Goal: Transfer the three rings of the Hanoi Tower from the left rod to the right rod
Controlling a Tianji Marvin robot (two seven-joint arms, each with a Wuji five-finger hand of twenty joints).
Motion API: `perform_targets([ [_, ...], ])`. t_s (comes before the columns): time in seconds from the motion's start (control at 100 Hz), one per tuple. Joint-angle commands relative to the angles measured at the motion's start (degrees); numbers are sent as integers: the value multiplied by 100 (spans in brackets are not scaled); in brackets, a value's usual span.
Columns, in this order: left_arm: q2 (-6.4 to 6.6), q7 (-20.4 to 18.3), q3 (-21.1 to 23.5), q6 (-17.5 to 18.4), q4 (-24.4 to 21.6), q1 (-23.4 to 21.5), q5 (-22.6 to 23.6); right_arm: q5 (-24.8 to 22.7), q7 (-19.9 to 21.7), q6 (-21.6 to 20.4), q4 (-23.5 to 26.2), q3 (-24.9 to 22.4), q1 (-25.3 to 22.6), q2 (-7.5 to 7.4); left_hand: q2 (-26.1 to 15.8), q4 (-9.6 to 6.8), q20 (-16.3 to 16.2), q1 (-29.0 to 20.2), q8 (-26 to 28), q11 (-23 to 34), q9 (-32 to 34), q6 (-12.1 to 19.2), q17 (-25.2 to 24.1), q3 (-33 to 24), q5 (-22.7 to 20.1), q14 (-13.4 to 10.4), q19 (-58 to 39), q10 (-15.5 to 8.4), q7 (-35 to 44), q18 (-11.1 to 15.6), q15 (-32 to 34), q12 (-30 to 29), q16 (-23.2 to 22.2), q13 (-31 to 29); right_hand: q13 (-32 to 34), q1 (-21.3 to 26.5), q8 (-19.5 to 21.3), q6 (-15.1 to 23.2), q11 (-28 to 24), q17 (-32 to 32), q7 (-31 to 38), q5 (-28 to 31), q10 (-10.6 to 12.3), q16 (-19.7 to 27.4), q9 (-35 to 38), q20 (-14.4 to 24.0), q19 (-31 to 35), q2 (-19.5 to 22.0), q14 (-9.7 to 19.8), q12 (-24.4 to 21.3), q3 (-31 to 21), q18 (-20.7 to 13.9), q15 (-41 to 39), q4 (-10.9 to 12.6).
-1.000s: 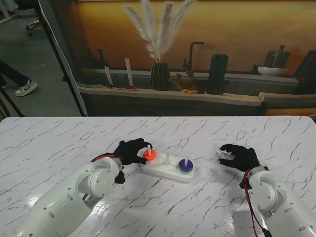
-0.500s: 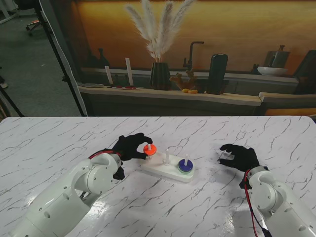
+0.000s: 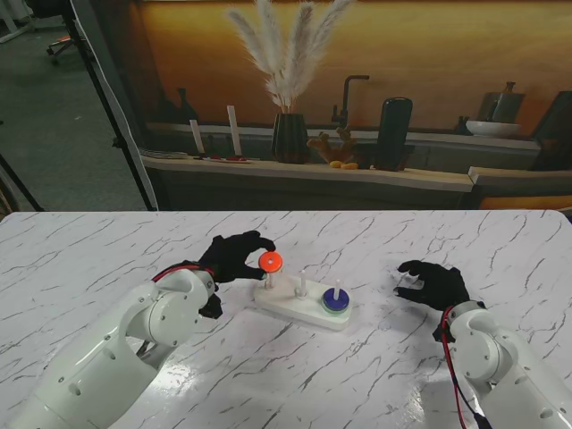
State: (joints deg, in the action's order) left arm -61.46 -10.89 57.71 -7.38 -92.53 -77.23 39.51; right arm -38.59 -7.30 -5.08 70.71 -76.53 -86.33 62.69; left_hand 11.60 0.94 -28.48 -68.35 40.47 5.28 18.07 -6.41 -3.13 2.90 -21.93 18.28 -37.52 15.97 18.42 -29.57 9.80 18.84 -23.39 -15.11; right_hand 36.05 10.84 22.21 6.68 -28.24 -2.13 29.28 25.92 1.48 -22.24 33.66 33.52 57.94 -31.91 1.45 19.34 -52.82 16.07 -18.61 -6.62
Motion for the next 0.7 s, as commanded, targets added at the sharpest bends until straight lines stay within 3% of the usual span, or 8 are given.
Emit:
perform_targets([
  [0.0, -6, -71, 16, 135, -79, -21, -59, 17, 14, -2, -63, 54, -55, 56, -324, -38, 30, -413, 212, 21, 99, 66, -24, -256, -262, 90, -206, 47, 252, -260, 69, 40, -66, -70, 106, 59, 67, -51, -94, 73, 89, 124, -1, -54, 85, 24, 121, -87, -251, 18, -87, 560, -153, 186],
  [0.69, -47, -143, -341, 97, -160, 221, -423, 38, -19, -5, -62, 29, -72, 65, -328, -33, 50, -391, 218, -6, 103, 50, -34, -251, -291, 88, -186, 45, 225, -259, 51, 37, -58, -63, 106, 60, 67, -58, -97, 72, 89, 123, -2, -54, 90, 24, 119, -81, -251, 19, -88, 563, -153, 186],
])
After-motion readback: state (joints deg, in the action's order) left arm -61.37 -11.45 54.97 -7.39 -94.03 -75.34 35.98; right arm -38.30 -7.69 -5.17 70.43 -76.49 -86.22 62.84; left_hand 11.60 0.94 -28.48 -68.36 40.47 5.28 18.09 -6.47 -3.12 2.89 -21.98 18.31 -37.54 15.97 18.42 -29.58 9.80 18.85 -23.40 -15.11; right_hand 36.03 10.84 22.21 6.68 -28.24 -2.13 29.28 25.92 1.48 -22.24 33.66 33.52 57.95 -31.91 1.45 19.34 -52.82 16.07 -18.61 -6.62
